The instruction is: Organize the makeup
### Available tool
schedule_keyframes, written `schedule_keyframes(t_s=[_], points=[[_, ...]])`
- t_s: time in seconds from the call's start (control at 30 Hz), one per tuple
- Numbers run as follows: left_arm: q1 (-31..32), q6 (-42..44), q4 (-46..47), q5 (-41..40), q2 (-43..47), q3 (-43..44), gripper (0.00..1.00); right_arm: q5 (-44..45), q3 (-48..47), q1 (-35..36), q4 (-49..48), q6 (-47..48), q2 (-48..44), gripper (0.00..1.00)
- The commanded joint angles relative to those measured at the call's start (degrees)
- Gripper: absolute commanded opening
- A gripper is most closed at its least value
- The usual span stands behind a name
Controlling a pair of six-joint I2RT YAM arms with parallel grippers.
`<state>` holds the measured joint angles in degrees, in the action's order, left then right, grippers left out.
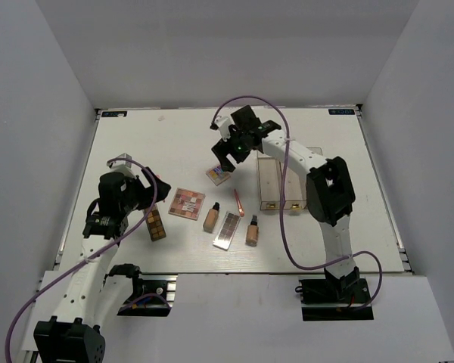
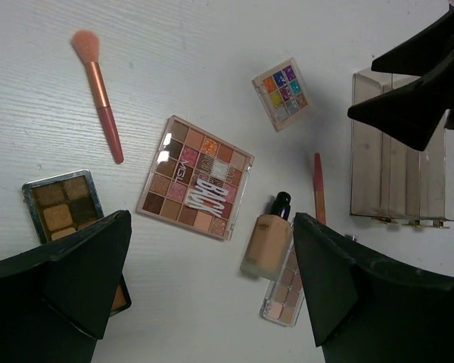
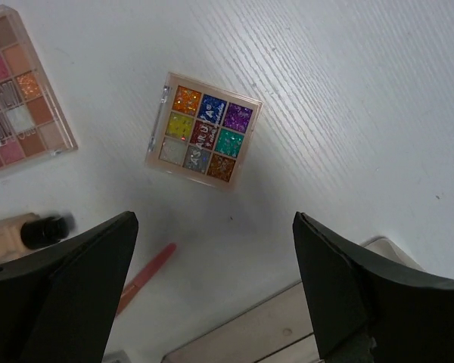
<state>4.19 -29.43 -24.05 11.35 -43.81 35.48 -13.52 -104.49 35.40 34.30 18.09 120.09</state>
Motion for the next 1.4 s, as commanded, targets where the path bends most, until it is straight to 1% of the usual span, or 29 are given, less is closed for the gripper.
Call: schedule_keyframes(t_s=[0.0, 0.2, 0.3, 0.5, 0.53, 0.8, 1.07, 1.23, 1.37], points=[[-0.1, -0.5, 0.9, 0.2, -0.4, 0.7, 0.97, 4.8, -3.0, 2.1, -2.0, -5.8, 1.0, 0.89], [-0.1, -0.4, 1.0, 0.8, -1.2, 1.1, 0.97, 8.1, -4.5, 5.2, -3.6, -10.3, 4.1, 0.89], [-0.1, -0.3, 0.6, 1.0, -1.3, 1.3, 0.97, 9.6, -5.2, 6.4, -4.1, -11.1, 5.6, 0.89], [-0.1, -0.2, -0.1, 1.7, -1.0, 1.3, 0.97, 13.3, -7.3, 8.4, -6.6, -10.5, 10.2, 0.89], [-0.1, 0.0, -0.2, 1.7, -0.8, 1.4, 0.97, 15.2, -7.8, 8.3, -7.1, -10.0, 10.6, 0.89], [-0.1, 0.2, -1.8, 1.6, 1.1, 1.0, 0.97, 20.1, -7.8, 8.5, -8.7, -8.9, 13.4, 0.89], [-0.1, 0.0, -2.8, 1.7, 2.4, 0.5, 0.97, 20.1, -7.7, 8.3, -9.0, -8.2, 14.1, 0.89], [-0.1, -0.4, -3.1, 1.8, 3.0, 0.3, 0.97, 15.9, -7.3, 8.0, -7.1, -9.2, 14.5, 0.89], [-0.1, -0.5, -3.5, 1.7, 3.6, 0.4, 0.97, 15.5, -6.3, 7.6, -6.5, -10.4, 14.7, 0.89]])
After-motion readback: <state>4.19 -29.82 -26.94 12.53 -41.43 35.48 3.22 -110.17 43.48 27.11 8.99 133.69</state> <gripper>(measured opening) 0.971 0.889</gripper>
